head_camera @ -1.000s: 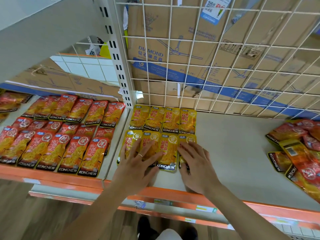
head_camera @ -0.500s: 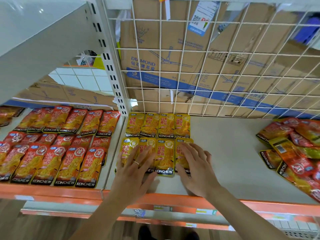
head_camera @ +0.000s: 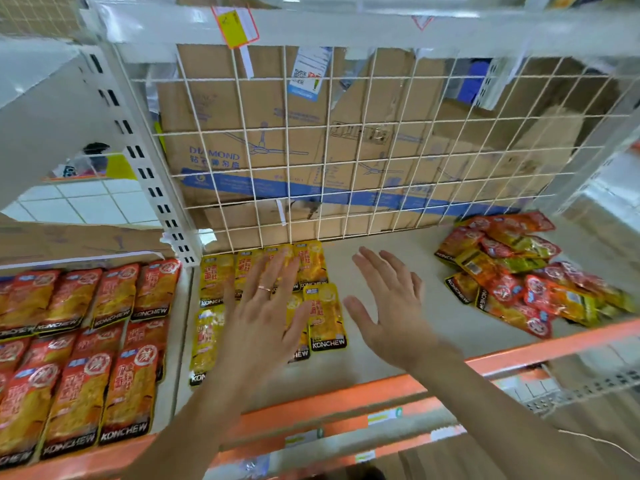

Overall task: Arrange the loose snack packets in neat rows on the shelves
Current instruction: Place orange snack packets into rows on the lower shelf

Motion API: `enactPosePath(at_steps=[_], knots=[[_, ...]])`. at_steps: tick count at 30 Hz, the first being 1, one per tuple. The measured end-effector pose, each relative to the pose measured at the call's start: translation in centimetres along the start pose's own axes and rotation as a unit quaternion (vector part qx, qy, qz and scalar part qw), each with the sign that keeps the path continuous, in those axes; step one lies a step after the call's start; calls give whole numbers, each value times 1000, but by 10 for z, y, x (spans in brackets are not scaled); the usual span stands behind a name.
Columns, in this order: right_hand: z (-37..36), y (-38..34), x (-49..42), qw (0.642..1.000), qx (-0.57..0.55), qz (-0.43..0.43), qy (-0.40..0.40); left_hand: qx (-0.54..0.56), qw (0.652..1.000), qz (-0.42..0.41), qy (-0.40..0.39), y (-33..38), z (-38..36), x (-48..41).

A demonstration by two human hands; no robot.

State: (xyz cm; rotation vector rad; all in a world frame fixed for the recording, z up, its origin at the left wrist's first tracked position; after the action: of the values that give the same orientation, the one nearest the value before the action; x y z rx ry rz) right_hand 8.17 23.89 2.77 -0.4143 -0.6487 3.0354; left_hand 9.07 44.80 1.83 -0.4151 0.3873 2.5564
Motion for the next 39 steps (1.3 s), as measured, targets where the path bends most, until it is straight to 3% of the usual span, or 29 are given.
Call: enactPosePath(at_steps=[9,18,25,39], knots=[[60,8,7,994,24,-56,89,27,993,-103,48,40,25,-59],[106,43,30,989,26,-109,100,76,980,-158,97,94,30,-73],[141,109,64,981,-4,-162,107,66,977,-171,108,157,16,-78],[218,235,117,980,-25,-133,146,81,980,-154,98,320,-28,-89]])
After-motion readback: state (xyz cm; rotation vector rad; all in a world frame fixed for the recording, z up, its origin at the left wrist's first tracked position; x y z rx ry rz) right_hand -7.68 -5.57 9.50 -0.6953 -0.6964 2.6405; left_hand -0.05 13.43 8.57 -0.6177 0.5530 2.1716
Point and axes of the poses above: each hand's wrist, its own x-axis away from the middle knuckle, its own z-axis out of the back of the hand, y = z × x, the point moved 3 cm from there along -x, towards the middle knuckle, and after that the axes turned 11 degrees about -z, right-handed, at the moved point
